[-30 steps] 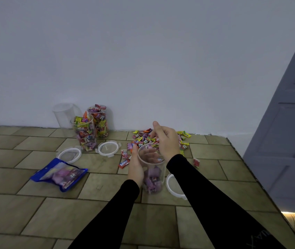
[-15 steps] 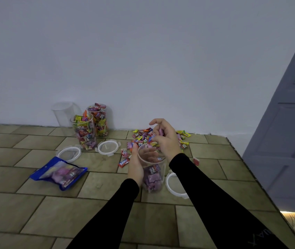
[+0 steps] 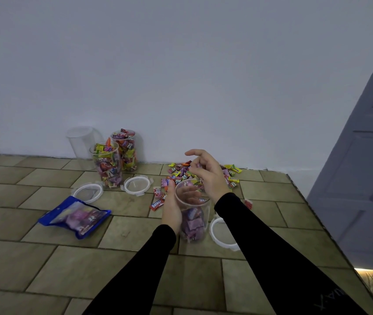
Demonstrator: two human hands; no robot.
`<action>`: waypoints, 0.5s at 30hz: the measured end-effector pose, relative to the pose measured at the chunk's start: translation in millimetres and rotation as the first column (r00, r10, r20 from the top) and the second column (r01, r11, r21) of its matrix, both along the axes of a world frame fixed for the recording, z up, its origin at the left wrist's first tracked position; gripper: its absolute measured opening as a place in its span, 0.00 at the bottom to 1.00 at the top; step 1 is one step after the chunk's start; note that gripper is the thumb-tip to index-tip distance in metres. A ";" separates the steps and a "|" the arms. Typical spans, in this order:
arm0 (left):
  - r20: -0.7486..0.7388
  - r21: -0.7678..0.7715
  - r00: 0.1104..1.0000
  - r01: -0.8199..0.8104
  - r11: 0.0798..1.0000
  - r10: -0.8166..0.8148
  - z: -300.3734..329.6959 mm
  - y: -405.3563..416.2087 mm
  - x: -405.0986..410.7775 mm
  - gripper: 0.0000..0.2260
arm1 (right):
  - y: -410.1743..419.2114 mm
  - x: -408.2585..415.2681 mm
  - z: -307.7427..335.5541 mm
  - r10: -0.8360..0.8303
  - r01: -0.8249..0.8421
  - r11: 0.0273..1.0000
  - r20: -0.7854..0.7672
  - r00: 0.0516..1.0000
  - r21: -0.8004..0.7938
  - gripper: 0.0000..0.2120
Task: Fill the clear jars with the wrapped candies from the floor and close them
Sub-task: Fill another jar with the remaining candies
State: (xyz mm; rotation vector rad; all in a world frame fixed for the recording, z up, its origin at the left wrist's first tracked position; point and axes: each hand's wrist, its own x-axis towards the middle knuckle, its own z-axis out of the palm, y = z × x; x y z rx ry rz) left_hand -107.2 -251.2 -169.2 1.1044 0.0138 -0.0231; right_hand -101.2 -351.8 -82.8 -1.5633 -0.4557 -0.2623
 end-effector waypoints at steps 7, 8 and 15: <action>-0.035 -0.022 0.999 -0.009 1.000 0.009 0.7 0.6 1.3 0.38 | 1.1 1.1 1.1 0.033 -0.032 0.999 -0.010 0.999 0.020 0.12; -0.041 -0.023 0.999 -0.008 1.000 0.007 0.8 0.7 1.4 0.37 | 1.2 1.0 1.5 0.041 -0.040 0.999 -0.016 0.999 0.027 0.12; -0.036 -0.031 0.999 -0.031 0.999 0.030 0.7 0.3 5.2 0.35 | 1.5 1.2 0.0 0.127 -0.121 0.988 -0.053 0.991 0.095 0.13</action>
